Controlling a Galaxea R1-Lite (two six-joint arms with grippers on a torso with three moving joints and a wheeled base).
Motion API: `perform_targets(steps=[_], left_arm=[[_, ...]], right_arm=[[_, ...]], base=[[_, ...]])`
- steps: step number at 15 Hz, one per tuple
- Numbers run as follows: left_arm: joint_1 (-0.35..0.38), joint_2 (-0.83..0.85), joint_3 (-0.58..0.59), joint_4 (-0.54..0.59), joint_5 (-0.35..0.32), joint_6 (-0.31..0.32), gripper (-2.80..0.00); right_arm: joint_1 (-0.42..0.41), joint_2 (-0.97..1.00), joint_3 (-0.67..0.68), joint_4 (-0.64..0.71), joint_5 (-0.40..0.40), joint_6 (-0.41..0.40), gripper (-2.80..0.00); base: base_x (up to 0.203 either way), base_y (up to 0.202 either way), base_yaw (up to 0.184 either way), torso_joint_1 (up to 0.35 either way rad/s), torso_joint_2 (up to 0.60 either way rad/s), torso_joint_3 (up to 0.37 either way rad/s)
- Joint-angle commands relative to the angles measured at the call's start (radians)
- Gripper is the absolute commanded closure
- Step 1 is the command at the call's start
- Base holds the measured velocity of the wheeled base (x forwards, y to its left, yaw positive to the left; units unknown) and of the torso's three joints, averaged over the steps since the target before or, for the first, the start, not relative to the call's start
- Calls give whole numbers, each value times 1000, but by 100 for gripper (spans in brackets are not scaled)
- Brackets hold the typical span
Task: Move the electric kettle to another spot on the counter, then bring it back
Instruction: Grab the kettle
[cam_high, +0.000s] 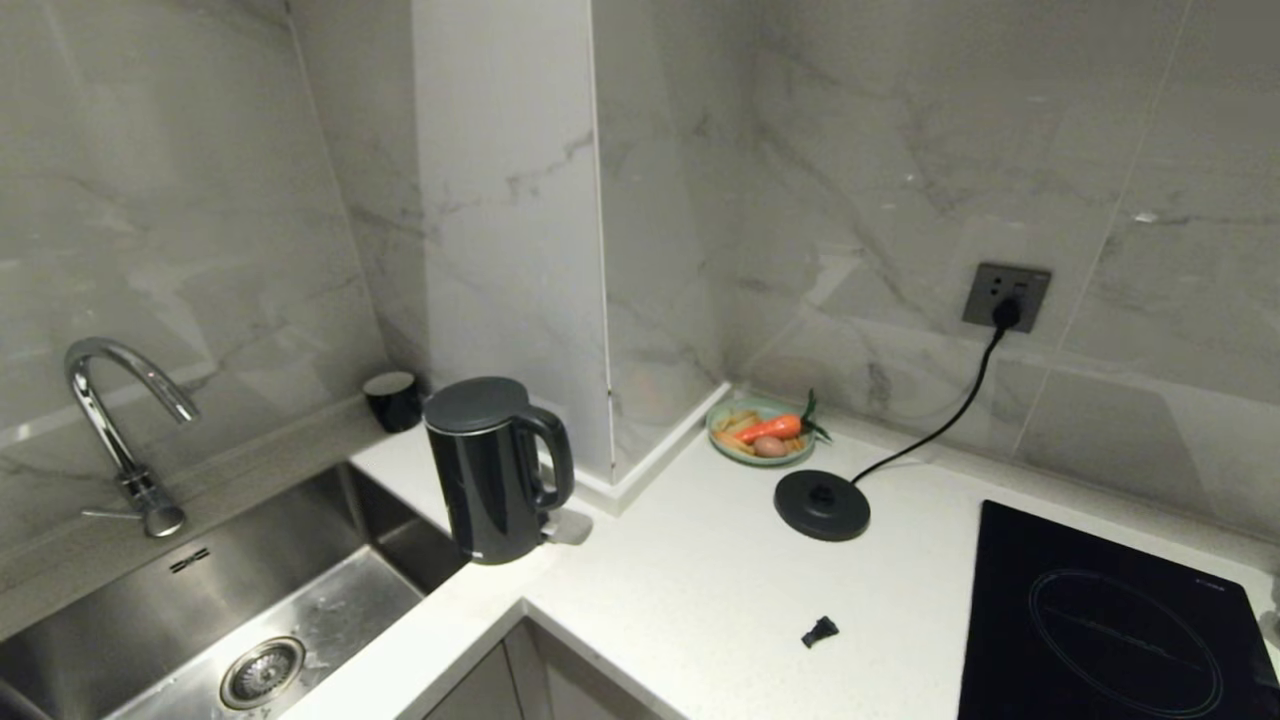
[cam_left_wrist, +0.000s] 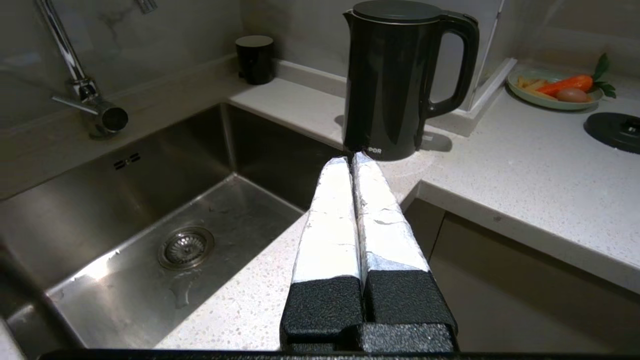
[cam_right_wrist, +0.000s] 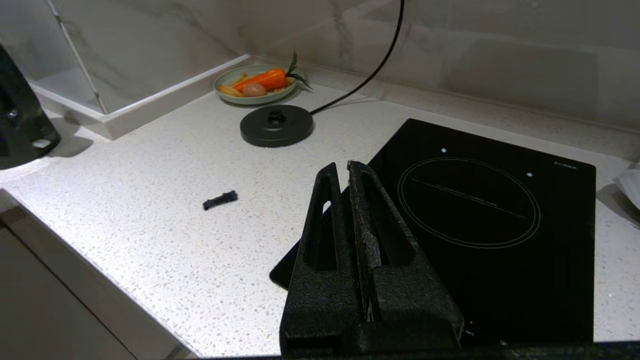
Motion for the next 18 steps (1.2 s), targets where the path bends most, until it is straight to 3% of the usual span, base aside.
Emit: perform_targets(steps=[1, 5, 10, 15, 18], left_arm=[[0, 15, -63, 9, -3, 1, 0], [-9, 267, -183, -16, -31, -18, 0], [-23, 689, -230, -292, -106, -22, 0], [-120, 1096, -275, -629, -114, -20, 0], [-194, 1250, -335, -691, -92, -22, 0]], right_arm=[[0, 0, 0, 0, 0, 0, 0], [0, 0, 0, 0, 0, 0, 0], [0, 0, 0, 0, 0, 0, 0], [0, 0, 0, 0, 0, 0, 0], [0, 0, 0, 0, 0, 0, 0]], base=[[0, 0, 0, 0, 0, 0], [0, 0, 0, 0, 0, 0], [0, 0, 0, 0, 0, 0], [0, 0, 0, 0, 0, 0], [0, 0, 0, 0, 0, 0]])
